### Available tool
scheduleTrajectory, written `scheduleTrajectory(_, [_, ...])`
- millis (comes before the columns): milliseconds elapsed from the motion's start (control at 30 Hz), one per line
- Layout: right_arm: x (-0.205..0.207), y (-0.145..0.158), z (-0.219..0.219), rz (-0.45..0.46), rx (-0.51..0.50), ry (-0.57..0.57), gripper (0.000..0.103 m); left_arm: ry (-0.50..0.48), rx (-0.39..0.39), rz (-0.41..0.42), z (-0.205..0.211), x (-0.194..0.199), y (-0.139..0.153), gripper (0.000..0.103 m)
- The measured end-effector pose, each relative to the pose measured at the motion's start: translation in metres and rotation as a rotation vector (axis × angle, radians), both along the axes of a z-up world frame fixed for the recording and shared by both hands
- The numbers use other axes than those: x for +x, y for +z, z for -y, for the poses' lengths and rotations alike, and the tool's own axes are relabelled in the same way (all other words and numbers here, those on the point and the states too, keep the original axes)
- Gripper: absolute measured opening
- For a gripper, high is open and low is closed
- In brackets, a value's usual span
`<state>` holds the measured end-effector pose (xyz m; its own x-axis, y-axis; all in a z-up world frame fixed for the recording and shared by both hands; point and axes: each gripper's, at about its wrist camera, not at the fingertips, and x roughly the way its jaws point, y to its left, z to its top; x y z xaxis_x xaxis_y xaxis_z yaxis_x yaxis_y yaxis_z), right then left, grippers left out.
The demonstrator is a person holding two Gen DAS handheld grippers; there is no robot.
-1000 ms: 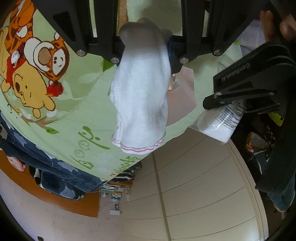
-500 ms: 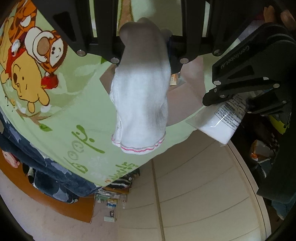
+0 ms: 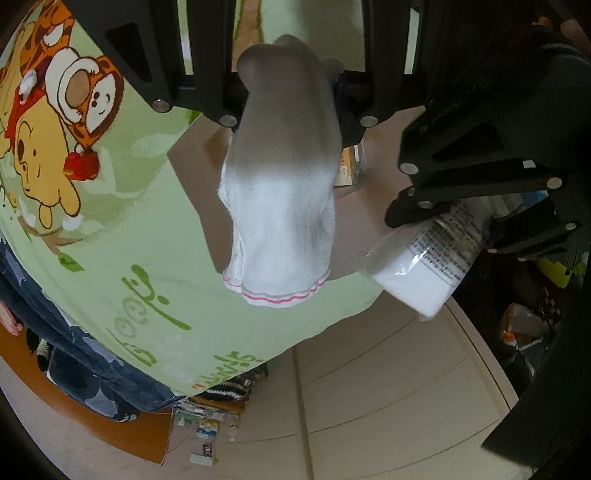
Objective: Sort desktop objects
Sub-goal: 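Open both grippers to drop the white packet and sock into the box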
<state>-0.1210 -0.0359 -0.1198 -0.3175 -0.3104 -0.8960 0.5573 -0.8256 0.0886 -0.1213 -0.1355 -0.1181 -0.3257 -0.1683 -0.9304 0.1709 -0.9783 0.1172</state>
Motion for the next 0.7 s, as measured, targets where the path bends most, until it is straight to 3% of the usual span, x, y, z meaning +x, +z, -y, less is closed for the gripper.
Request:
scheduleTrajectory(133, [0.001,-0.001,0.002,0.015,0.0,0.014,0.036,-0.01,0.011,-0.011,0.001,0.0,0.002,0.073])
scheduleTrajectory(333, [0.002,0.003,-0.001,0.018,-0.014,0.018,0.036,-0.03,0.022,-0.026,-0.001,-0.001,0.008,0.09])
scheduleTrajectory(700, [0.004,0.007,-0.008,0.012,-0.005,0.007,0.039,-0.046,0.032,-0.027,-0.005,0.001,0.015,0.094])
